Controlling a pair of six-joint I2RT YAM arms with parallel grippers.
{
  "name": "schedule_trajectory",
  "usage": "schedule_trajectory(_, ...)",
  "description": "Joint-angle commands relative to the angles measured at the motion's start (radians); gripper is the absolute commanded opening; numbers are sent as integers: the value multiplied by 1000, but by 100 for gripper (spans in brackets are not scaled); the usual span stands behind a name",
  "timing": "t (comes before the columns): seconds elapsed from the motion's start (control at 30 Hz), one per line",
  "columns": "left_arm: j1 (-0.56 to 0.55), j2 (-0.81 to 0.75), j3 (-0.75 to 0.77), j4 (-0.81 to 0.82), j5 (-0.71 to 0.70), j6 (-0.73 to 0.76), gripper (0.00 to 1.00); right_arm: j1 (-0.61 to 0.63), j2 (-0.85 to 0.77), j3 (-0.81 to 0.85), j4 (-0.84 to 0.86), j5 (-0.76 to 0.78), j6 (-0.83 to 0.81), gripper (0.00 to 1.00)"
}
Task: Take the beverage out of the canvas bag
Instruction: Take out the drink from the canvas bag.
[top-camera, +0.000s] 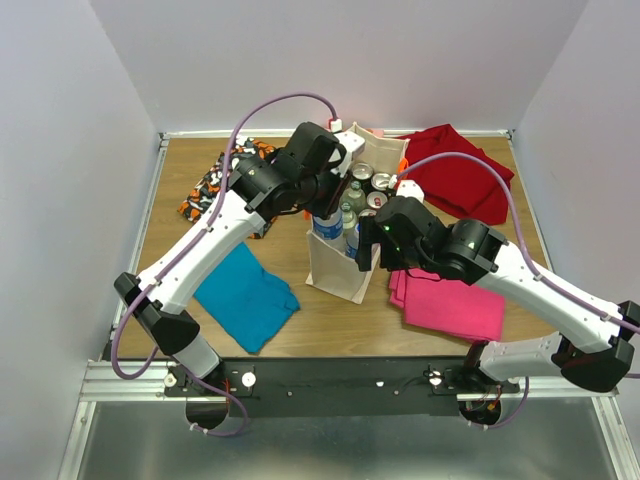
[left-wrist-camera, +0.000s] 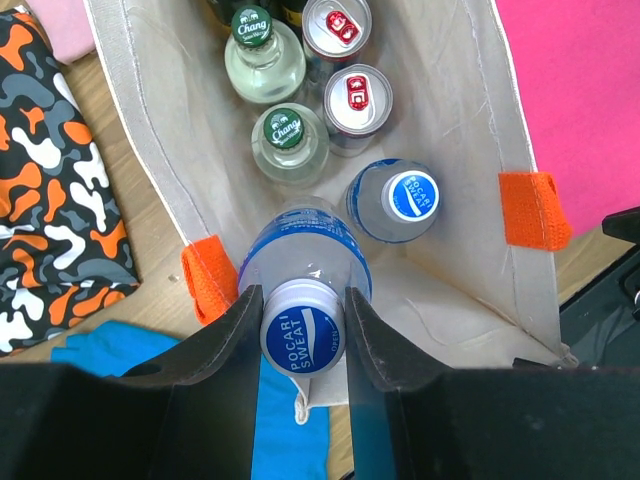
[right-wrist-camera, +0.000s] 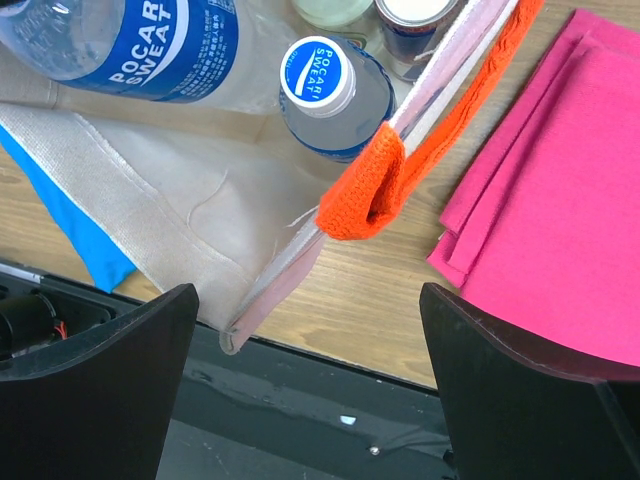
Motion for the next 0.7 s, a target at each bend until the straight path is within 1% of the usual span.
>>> schedule_trajectory(0.0, -5, -33, 72, 18, -28, -6, 0, 9, 3, 13, -31, 24, -15, 100)
schedule_trajectory(0.67, -7, -61, 194, -34, -52, -12, 0, 9, 4, 44, -42, 46, -22, 100)
